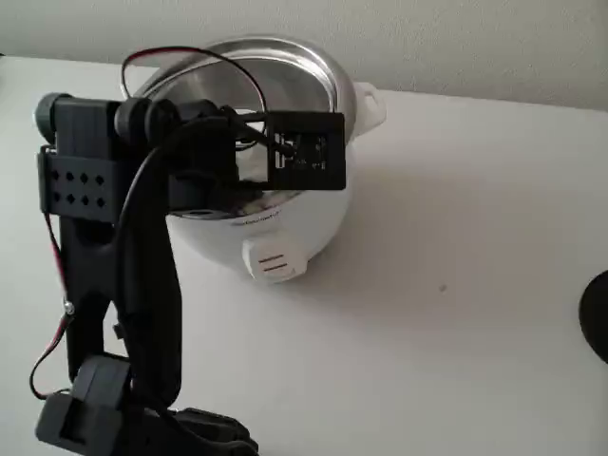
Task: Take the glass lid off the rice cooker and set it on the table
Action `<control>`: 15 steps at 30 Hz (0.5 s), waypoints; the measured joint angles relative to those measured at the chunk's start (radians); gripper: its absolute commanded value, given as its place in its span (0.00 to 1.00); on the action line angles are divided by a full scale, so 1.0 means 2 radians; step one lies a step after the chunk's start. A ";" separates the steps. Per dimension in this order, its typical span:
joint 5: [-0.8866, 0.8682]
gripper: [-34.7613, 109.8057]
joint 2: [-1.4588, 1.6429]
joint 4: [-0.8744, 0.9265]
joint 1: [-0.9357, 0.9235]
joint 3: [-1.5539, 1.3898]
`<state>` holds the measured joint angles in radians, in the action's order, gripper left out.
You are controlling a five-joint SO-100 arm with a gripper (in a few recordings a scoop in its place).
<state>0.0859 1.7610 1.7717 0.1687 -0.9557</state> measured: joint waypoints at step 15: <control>-0.079 0.39 0.067 -0.071 0.003 -0.066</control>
<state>-0.0721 1.8945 1.6291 0.1749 -1.0876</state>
